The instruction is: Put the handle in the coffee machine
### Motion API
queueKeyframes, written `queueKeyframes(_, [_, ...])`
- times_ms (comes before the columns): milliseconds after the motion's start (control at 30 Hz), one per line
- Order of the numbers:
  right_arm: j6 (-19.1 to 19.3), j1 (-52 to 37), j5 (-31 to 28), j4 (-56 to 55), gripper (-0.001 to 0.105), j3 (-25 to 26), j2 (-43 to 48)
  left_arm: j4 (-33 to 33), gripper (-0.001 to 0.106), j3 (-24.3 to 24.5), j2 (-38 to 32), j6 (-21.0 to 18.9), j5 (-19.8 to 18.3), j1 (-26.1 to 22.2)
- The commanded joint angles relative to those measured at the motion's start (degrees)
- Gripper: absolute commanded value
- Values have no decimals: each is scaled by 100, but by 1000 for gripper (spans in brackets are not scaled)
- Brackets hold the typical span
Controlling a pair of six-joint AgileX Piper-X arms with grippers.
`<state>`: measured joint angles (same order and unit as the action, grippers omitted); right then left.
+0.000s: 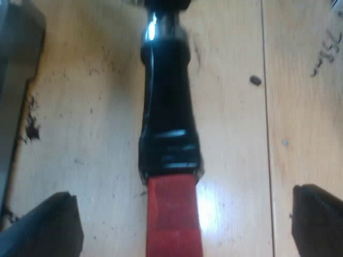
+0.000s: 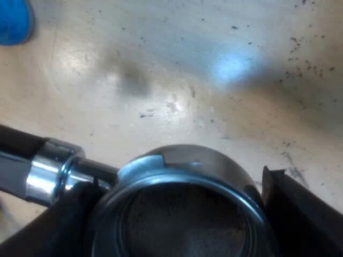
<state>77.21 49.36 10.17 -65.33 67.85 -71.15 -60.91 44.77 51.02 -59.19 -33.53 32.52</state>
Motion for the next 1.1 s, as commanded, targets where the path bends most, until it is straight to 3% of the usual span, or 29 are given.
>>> queueKeyframes(33, [-47,-7,318,82,0,102,39,263,81,-173,-14,32,42,-5])
queueKeyframes(267, [-166,-7,426,179,0,102,39,714,81,-465,-14,32,26,-5])
queueKeyframes(700, [-281,-7,548,337,0,102,39,768,81,-462,253,175,161,-5])
queueKeyframes(1100, [-281,-7,548,301,0,102,39,768,70,-462,162,211,357,-5])
